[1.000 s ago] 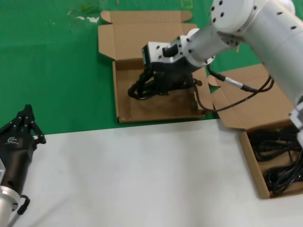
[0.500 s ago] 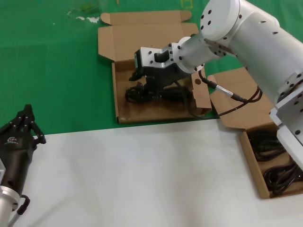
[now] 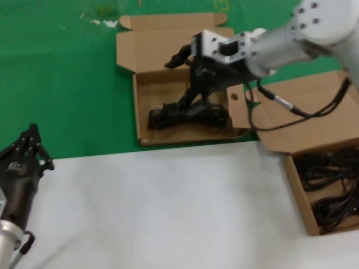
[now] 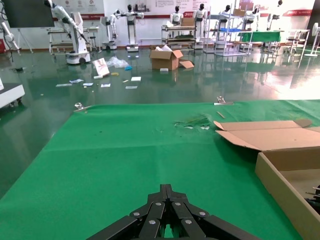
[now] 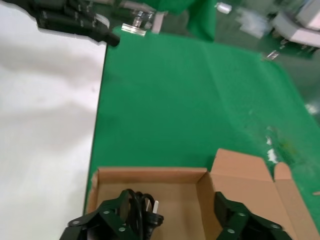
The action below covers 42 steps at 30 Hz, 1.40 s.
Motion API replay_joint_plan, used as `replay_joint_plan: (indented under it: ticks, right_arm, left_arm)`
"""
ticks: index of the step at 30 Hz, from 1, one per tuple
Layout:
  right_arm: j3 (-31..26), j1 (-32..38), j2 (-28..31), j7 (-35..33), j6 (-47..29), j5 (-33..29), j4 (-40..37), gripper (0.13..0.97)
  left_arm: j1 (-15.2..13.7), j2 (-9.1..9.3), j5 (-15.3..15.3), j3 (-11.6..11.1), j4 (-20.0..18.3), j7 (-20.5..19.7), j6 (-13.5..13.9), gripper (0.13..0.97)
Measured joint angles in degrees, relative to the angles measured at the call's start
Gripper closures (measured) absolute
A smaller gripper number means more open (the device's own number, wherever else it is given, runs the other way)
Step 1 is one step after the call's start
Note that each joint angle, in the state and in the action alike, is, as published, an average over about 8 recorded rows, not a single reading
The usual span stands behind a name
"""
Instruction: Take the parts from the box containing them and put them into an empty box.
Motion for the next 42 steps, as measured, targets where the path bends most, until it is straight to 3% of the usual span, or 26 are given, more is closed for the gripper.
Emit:
replay_joint_plan:
  ticks: [5, 9, 15, 26, 30, 42]
  right_arm:
    - [3.79, -7.24, 6.03, 4.39, 0.28, 2.96, 12.75, 0.448]
    - [7.0, -14.16, 9.91, 8.9, 2.62, 4.86, 22.33, 0.448]
    - [10.93, -22.28, 13.58, 14.38, 6.45, 6.8, 32.0, 0.318]
    - [12.81, -25.75, 13.39, 14.27, 9.7, 8.18, 33.76, 0.169]
    - [14.0, -27.92, 12.78, 13.45, 12.17, 9.16, 34.28, 0.154]
    - [18.11, -35.42, 10.7, 10.66, 20.64, 12.54, 36.08, 0.129]
  left_arm:
    - [0.0, 0.0, 0.0, 0.0, 0.0, 0.0, 0.0, 0.957]
    - [0.0, 0.0, 0.0, 0.0, 0.0, 0.0, 0.0, 0.957]
    - [0.0, 0.0, 0.0, 0.0, 0.0, 0.0, 0.0, 0.957]
    - [0.0, 0.0, 0.0, 0.0, 0.0, 0.0, 0.0, 0.931]
    - [0.0, 0.0, 0.0, 0.0, 0.0, 0.0, 0.0, 0.916]
    - [0.0, 0.0, 0.0, 0.0, 0.0, 0.0, 0.0, 0.743]
